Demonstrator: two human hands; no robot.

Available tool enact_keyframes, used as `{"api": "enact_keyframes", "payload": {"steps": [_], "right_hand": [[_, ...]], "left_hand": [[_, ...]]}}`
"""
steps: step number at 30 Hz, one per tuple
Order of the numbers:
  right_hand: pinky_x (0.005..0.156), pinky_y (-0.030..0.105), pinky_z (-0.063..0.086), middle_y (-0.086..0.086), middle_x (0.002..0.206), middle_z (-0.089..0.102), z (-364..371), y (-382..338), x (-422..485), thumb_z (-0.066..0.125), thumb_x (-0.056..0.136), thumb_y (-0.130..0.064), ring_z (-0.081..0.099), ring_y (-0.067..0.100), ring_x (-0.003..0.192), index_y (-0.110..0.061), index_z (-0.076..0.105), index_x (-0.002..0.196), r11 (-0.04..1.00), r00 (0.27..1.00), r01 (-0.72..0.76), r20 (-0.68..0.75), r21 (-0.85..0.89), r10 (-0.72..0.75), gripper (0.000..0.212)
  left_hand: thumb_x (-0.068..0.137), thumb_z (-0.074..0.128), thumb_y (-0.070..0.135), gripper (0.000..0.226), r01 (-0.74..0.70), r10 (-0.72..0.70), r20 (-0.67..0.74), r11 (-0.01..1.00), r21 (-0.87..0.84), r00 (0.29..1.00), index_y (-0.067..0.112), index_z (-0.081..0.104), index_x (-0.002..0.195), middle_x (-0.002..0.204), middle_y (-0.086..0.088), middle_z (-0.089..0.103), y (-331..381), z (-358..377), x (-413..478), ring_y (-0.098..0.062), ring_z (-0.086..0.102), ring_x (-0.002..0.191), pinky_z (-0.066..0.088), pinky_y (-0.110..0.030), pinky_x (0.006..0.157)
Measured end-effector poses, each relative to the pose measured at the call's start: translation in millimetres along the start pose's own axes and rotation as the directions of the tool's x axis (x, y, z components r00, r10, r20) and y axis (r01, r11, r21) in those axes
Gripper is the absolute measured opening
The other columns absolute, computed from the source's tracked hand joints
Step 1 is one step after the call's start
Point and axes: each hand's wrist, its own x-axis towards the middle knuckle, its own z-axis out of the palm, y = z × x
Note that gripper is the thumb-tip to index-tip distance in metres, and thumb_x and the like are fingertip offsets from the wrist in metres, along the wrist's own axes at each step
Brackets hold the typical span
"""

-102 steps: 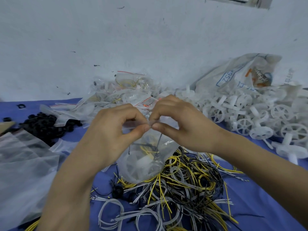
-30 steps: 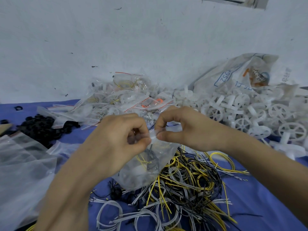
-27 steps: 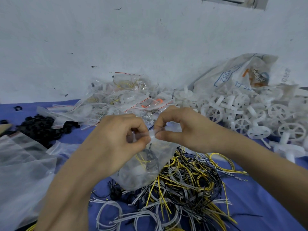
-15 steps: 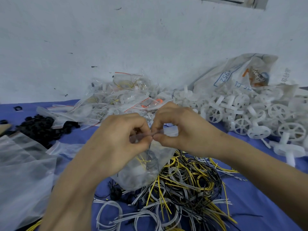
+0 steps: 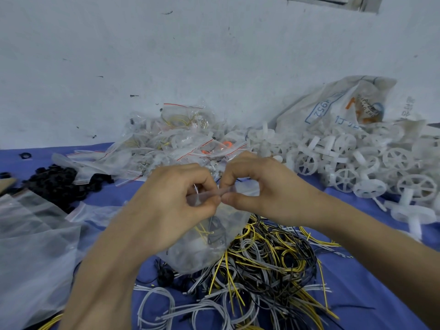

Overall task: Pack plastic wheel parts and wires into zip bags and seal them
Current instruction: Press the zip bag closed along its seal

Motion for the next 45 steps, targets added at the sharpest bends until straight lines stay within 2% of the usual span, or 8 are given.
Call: {"api": "enact_keyframes", "payload": {"steps": [4, 17, 20, 31, 34, 37, 41, 45], "right_hand": [[0.087, 0.035, 0.042, -0.01, 0.079, 0.063, -2.9, 3.5, -4.3, 0.07, 0.083, -0.013, 0.054, 0.01, 0.089, -0.023, 0.06, 0.075, 0.997, 0.999, -0.04, 0.0, 0.067, 0.04, 0.016], [0.088, 0.031, 0.039, -0.016, 0.076, 0.057, -5.4, 9.3, -6.9, 0.068, 0.085, -0.015, 0.051, 0.004, 0.086, -0.025, 0.057, 0.076, 0.999, 0.999, -0.038, -0.004, 0.019, 0.038, 0.017], [0.087, 0.027, 0.039, -0.015, 0.077, 0.059, -7.1, 11.1, -8.5, 0.069, 0.084, -0.014, 0.052, 0.003, 0.084, -0.023, 0.059, 0.077, 0.996, 0.998, -0.061, -0.017, 0.067, 0.063, 0.015], [0.087, 0.027, 0.042, -0.014, 0.071, 0.057, -10.4, 24.7, -10.0, 0.073, 0.079, -0.023, 0.053, 0.002, 0.081, -0.03, 0.054, 0.065, 0.984, 0.983, -0.164, -0.074, 0.064, 0.168, 0.025], [0.082, 0.026, 0.041, -0.011, 0.068, 0.055, -10.7, 28.1, -9.7, 0.074, 0.076, -0.027, 0.051, 0.0, 0.077, -0.026, 0.051, 0.062, 0.982, 0.978, -0.189, -0.089, 0.022, 0.19, 0.027], [0.068, 0.021, 0.037, -0.009, 0.064, 0.048, -13.5, 32.3, -10.3, 0.073, 0.075, -0.031, 0.046, -0.003, 0.069, -0.02, 0.045, 0.059, 0.984, 0.978, -0.179, -0.113, -0.025, 0.175, 0.034], [0.066, 0.026, 0.035, -0.006, 0.059, 0.041, -11.4, 34.6, -11.4, 0.066, 0.08, -0.033, 0.039, 0.009, 0.065, -0.017, 0.041, 0.059, 0.992, 0.991, -0.101, -0.094, -0.082, 0.093, 0.037], [0.069, 0.032, 0.037, 0.005, 0.062, 0.046, -11.2, 39.8, -12.0, 0.063, 0.085, -0.028, 0.039, 0.018, 0.068, -0.005, 0.048, 0.062, 0.995, 0.994, -0.069, -0.09, -0.075, 0.062, 0.036]], "left_hand": [[0.074, 0.071, 0.013, 0.016, -0.002, 0.003, 0.018, 0.999, -0.038, 1.0, 0.022, 0.063, 0.064, 0.077, 0.014, 0.059, 0.6, -1.4, -0.2, -0.007, 0.051, 0.066, 0.036, -0.01, 0.058], [0.075, 0.075, 0.013, 0.029, -0.001, 0.001, -0.006, 0.999, -0.049, 1.0, 0.029, 0.057, 0.059, 0.069, 0.015, 0.057, -6.1, -1.6, -0.9, -0.008, 0.048, 0.059, 0.034, -0.014, 0.053], [0.072, 0.069, 0.025, 0.017, 0.011, -0.012, -0.004, 0.996, -0.088, 1.0, 0.029, 0.058, 0.059, 0.066, 0.016, 0.056, -6.0, -3.1, -1.9, -0.008, 0.048, 0.058, 0.035, -0.015, 0.053], [0.077, 0.073, 0.014, 0.025, 0.028, -0.027, 0.011, 0.998, -0.06, 1.0, 0.025, 0.059, 0.059, 0.066, 0.016, 0.056, -6.6, -2.2, -2.3, -0.009, 0.047, 0.058, 0.034, -0.015, 0.054], [0.076, 0.072, 0.014, 0.026, 0.036, -0.035, 0.006, 0.997, -0.063, 0.999, 0.026, 0.058, 0.059, 0.067, 0.016, 0.057, -6.7, -0.5, -1.1, -0.009, 0.048, 0.059, 0.034, -0.015, 0.054], [0.077, 0.068, 0.028, 0.021, 0.039, -0.039, 0.001, 0.996, -0.078, 0.999, 0.024, 0.058, 0.06, 0.065, 0.011, 0.056, -10.0, -1.2, -2.0, -0.011, 0.047, 0.058, 0.037, -0.019, 0.055], [0.08, 0.071, 0.02, 0.025, 0.055, -0.055, 0.005, 0.992, -0.109, 0.998, 0.023, 0.057, 0.059, 0.06, 0.005, 0.054, -14.2, -1.7, -2.9, -0.01, 0.046, 0.056, 0.036, -0.018, 0.054], [0.081, 0.07, 0.019, 0.025, 0.093, -0.093, 0.006, 0.987, -0.132, 0.996, 0.022, 0.057, 0.06, 0.062, -0.005, 0.055, -20.7, -6.1, -4.9, -0.022, 0.047, 0.059, 0.038, -0.03, 0.059]]}}
